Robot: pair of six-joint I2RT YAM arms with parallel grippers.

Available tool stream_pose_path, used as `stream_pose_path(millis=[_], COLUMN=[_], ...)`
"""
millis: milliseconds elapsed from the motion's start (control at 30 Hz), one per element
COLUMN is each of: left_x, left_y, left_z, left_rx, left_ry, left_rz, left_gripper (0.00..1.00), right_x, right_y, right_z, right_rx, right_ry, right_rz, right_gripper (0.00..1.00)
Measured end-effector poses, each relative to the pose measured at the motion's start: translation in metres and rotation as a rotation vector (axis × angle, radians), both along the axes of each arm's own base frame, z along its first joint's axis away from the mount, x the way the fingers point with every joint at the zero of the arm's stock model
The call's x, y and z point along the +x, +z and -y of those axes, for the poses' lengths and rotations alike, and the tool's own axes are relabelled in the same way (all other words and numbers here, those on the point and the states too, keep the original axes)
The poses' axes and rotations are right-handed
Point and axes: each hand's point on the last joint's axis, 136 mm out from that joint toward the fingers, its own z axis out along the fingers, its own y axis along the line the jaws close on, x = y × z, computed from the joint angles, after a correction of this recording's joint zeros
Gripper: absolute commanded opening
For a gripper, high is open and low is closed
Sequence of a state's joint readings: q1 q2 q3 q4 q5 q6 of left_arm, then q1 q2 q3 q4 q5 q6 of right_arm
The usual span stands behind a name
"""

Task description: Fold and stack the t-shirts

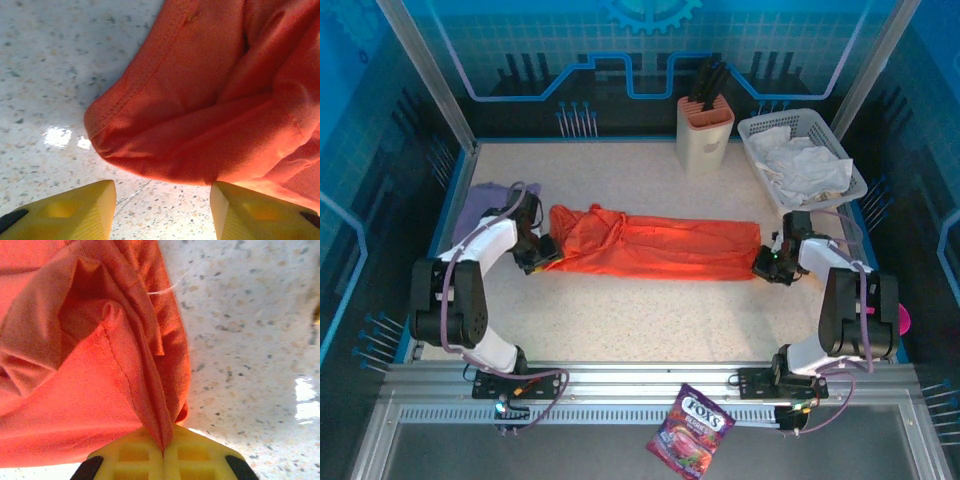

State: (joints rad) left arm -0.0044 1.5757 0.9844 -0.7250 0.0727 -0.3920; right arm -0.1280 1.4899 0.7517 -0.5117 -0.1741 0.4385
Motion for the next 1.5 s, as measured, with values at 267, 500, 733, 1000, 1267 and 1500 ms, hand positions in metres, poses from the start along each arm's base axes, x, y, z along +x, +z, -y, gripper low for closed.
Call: stream_pose_path(millis=[267, 500, 733, 1000, 1267, 1500], left_x=[0.022, 0.034, 0.045, 0.062, 0.054, 0.051], left_y=[0.006, -0.003, -0.016, -0.011, -0.019, -0.017], left_z=[0.02, 0.029, 0.018, -0.001, -0.015, -0.015], left_rx=[-0.006, -0.034, 0.038, 0.158, 0.241, 0.235], left_ry=[-0.087, -0.102, -0.101, -0.113, -0.139, -0.14], left_rz=[0.066, 0.065, 0.021, 0.005, -0.063, -0.084], left_gripper=[0.51, 0.46, 0.08, 0.1, 0.42, 0.43], right_x=[0.0, 0.0, 0.0, 0.0, 0.0, 0.001], right_y=[0.002, 0.002, 0.003, 0.003, 0.003, 0.003], right_z=[-0.002, -0.003, -0.004, 0.001, 0.007, 0.007], right_rx=[0.018, 0.023, 0.04, 0.04, 0.039, 0.04], right_ry=[0.007, 0.009, 0.006, -0.012, -0.035, -0.035], right_rz=[0.006, 0.005, 0.007, 0.008, 0.009, 0.01], right_gripper=[0.0, 0.0, 0.0, 0.0, 0.0, 0.0])
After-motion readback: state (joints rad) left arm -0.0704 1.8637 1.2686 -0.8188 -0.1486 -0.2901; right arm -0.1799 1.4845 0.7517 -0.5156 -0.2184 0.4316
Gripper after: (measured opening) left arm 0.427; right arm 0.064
